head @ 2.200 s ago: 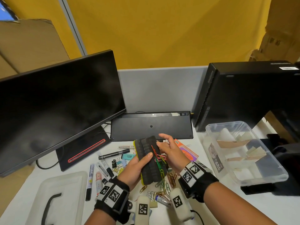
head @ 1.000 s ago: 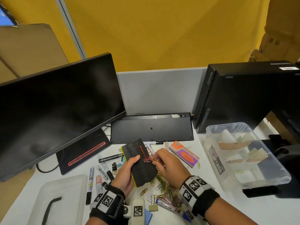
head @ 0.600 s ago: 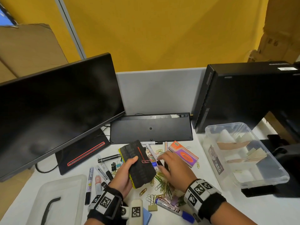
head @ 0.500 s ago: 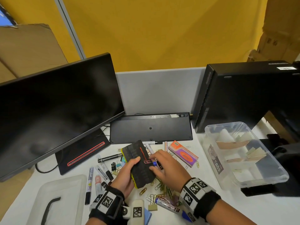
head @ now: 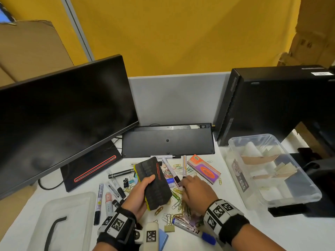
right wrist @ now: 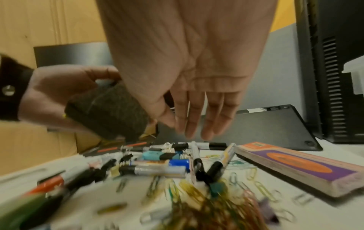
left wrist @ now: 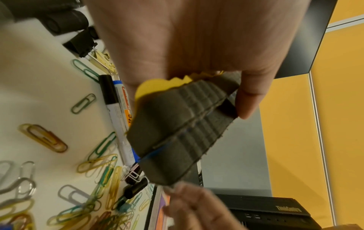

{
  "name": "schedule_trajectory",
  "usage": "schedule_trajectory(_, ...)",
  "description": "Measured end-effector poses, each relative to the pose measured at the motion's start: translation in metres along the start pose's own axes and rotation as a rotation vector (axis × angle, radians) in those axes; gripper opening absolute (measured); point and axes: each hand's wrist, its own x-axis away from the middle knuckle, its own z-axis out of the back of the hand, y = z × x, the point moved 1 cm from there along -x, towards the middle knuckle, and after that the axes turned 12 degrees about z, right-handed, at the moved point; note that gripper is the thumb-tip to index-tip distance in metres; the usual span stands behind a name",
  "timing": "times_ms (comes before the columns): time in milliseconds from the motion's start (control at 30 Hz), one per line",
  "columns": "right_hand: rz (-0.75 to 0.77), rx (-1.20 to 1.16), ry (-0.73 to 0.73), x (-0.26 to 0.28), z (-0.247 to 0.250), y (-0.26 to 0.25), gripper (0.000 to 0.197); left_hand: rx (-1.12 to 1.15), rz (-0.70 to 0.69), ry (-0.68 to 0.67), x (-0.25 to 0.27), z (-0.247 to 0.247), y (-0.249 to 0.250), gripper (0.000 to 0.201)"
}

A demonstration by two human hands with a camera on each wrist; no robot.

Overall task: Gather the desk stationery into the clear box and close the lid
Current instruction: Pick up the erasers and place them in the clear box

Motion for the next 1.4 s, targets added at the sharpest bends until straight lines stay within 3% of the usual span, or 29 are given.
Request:
schedule_trajectory(100,0.036,-0.244,0.190,-0.008,0.015,-0.012,0.017,-0.058,0.000,0.016,-0.003,-0.003,-0.004,0.029)
schedule_trajectory(200,0.022,-0.477,0.261,-0.021,0.020,-0.026,0.013,-0.115,0.005,-0.008,-0.006,-0.007,-0.009,0.043)
schedule_trajectory(400,-0.081,-0.762,0.183,-0.031,0.016,-0.021,0.008,-0.219,-0.014,-0.024,-0.009,-0.006,-0.011,0.055)
schedule_trajectory(667,-0.054,-0.834,0.118,-0.009,0.008,-0.009,0.014,-0.357,-0.081,-0.020,-0.010,-0.011,-0.018,0.052)
schedule_trajectory(733,-0.079,-0.774,0.045,-0.004,0.000,-0.001,0.016,-0.389,-0.103,-0.001,-0.011,-0.010,-0.017,0.052)
schedule_trajectory(900,-0.143,-0.169,-0.258,0.005,-0.019,0.036,0.005,-0.360,-0.103,0.041,-0.008,0.001,-0.007,0.047)
schedule_trajectory(967,-0.198,-0.123,-0.219,0.002,-0.015,0.051,0.010,-0.316,-0.078,0.061,-0.006,0.009,-0.004,0.044)
schedule_trajectory(1067,-0.248,0.040,0.046,-0.019,-0.005,0.080,0.027,-0.252,-0.033,0.094,-0.002,0.026,-0.001,0.034)
schedule_trajectory(1133,-0.291,0.185,0.130,-0.027,-0.003,0.096,0.034,-0.230,-0.007,0.109,0.000,0.032,-0.002,0.035)
schedule_trajectory(1267,-0.440,0.205,-0.045,-0.037,-0.016,0.109,0.053,-0.217,-0.003,0.133,0.001,0.041,-0.004,0.049)
schedule_trajectory(1400,-0.432,0.188,-0.006,-0.033,-0.011,0.108,0.054,-0.240,-0.002,0.134,0.004,0.049,-0.005,0.061)
